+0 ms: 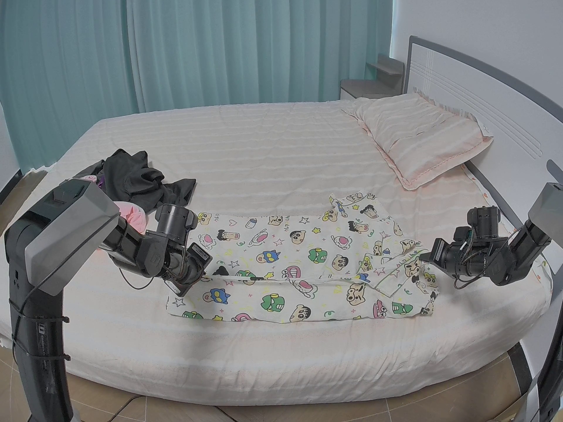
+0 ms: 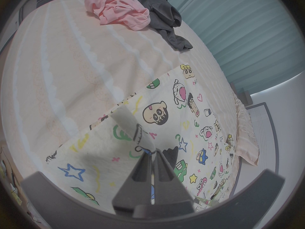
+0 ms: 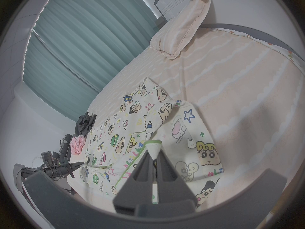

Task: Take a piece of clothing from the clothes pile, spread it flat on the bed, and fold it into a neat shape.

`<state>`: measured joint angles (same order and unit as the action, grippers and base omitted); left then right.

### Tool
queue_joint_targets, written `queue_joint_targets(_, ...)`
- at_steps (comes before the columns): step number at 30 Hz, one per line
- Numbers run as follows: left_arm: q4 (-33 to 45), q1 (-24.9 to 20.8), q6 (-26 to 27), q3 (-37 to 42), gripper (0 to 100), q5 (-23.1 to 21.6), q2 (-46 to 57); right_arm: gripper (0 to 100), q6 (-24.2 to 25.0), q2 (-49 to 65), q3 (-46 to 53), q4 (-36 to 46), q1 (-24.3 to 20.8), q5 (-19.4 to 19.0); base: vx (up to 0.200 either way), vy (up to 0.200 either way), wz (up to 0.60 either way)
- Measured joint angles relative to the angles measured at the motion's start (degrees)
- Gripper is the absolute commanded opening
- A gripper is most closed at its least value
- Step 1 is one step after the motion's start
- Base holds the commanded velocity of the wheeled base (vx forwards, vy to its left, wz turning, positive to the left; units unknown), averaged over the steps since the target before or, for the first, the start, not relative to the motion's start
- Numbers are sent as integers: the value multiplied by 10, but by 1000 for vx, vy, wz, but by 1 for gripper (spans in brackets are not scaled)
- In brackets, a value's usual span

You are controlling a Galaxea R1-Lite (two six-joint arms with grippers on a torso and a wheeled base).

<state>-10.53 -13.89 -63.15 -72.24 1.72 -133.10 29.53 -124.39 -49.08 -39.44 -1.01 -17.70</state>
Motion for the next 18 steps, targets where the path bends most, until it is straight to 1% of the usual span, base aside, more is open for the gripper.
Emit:
queue_joint_targets(1, 0, 0, 0, -2, 0, 0, -2, 0, 0, -1, -1, 0, 0, 0, 0, 0, 0)
queue_joint_targets(2, 0, 0, 0, -5, 0, 1, -4, 100, 0, -3, -2, 0, 1, 0, 0, 0, 0)
queue_joint_targets(3, 0, -1, 0, -7, 0, 2, -6, 100, 1, -5, -2, 0, 1, 0, 0, 0, 0)
queue_joint_targets(4, 0, -1, 0, -9, 100, 4, -8, 100, 1, -6, -3, 0, 1, 0, 0, 0, 0)
queue_joint_targets(7, 1, -1, 1, -16, 100, 19, -14, 100, 1, -10, -3, 0, 1, 0, 0, 0, 0)
queue_joint_targets(12, 1, -1, -1, -19, 100, 20, -17, 100, 10, -9, 4, -1, 3, 12, 0, 0, 0)
queue_joint_targets(14, 1, 0, -3, -19, 100, 19, -17, 100, 32, -3, 9, -1, 4, 30, 0, 0, 0)
queue_joint_targets(18, 0, 7, -10, -11, 100, 13, -5, 100, 102, 26, 31, -3, 1, 58, 0, 0, 0)
